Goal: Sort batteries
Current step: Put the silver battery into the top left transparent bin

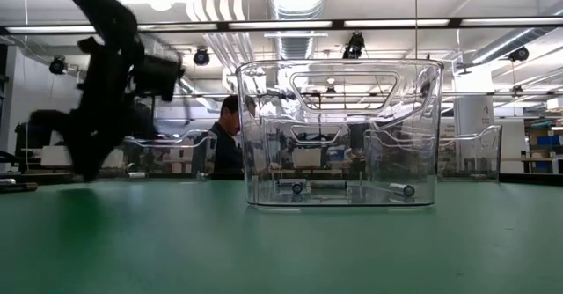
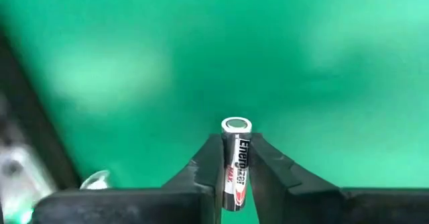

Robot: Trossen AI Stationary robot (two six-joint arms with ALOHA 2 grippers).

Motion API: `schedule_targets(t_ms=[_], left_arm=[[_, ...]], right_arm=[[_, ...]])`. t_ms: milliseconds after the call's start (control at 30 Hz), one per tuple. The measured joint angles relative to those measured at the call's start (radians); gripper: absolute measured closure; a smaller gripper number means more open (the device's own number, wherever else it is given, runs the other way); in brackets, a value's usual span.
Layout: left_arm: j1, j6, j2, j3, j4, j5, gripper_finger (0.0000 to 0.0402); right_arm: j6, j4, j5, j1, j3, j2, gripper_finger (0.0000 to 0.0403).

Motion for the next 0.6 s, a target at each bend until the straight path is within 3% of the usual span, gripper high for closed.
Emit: schedule_targets(t_ms=[233, 333, 433, 600], left_arm=[[-0.038, 0.085, -0.105, 0.217, -0.065, 0.014, 0.0375], [-0.012, 0.136, -0.13, 0.342, -0.064, -0.066, 0.0375], [0.079, 0.215, -0.11, 0.45, -0.091, -0.134, 0.0375], [0.279, 0.377, 0.039, 0.553, -0.098, -0.15, 0.0375]], right_arm=[[0.022, -0.007, 0.0, 0.017, 0.002, -0.029, 0.0179], [0.037, -0.006, 0.0, 0.023, 0.002, -0.048, 0.0179], [0.047, 0.007, 0.0, 0.022, 0.002, -0.063, 0.0182], [0.042, 0.07, 0.0, 0.027, 0.003, -0.072, 0.0189]])
